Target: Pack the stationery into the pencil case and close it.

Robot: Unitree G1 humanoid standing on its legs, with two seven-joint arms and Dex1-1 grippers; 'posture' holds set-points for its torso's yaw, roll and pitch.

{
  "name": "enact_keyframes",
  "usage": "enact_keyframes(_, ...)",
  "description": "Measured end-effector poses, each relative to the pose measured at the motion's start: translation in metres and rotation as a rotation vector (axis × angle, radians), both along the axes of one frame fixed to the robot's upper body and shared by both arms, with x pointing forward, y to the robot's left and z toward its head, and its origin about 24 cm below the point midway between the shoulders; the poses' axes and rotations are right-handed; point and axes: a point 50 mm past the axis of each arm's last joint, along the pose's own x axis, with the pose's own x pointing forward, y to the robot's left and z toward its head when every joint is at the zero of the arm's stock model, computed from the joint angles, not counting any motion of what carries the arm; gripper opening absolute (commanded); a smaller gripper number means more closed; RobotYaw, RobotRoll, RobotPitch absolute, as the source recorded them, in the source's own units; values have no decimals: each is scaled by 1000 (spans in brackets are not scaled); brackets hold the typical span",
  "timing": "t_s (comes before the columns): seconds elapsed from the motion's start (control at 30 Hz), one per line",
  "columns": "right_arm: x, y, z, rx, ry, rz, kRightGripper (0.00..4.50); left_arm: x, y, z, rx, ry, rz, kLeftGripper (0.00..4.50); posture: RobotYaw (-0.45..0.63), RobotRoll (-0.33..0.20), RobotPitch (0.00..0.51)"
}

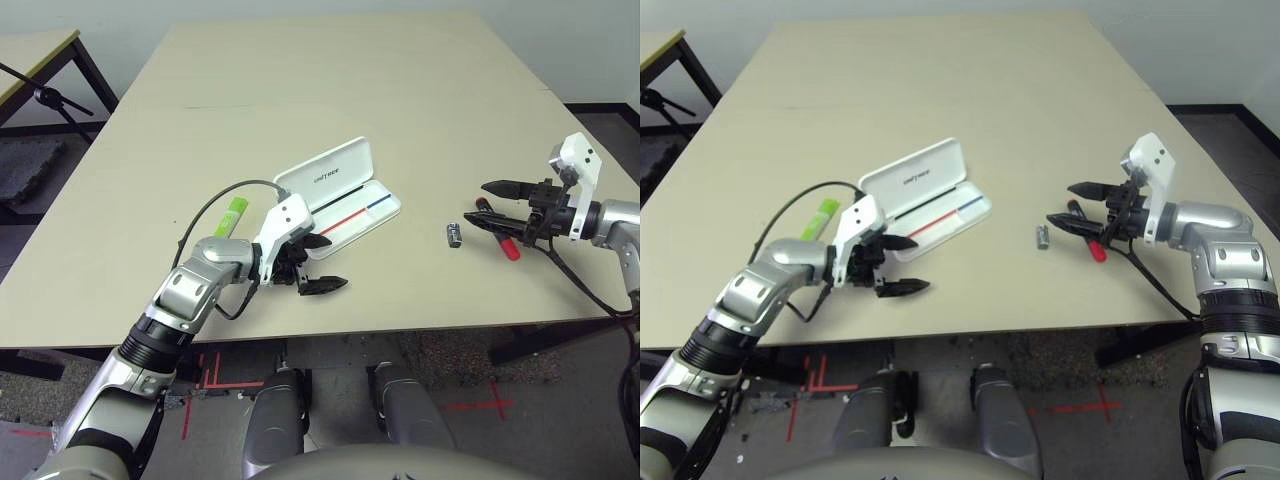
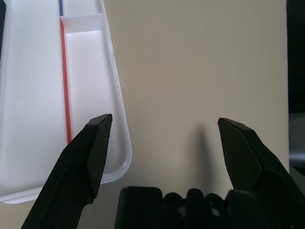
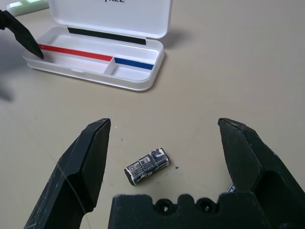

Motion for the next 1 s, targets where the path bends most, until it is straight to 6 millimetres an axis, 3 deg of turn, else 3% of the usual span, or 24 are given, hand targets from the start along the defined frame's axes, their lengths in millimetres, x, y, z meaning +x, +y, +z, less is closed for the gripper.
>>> enact_keyframes(0.33,-1,0,0,6,-7,-12,4500,3,-5,-4,64,8,-8,4480,-187,0,106)
enact_keyframes(0.43,-1,0,0,5,-10,-13,4500,4,-6,-4,80,13,-9,3893,-187,0,106)
enact_keyframes(0.77,-1,0,1,1,-21,-24,4500,16,-4,-2,127,-13,37,107,-198,0,100)
enact_keyframes(1.0,-2,1,0,3,-19,-26,4500,18,-3,1,148,-51,8,45,-189,0,102)
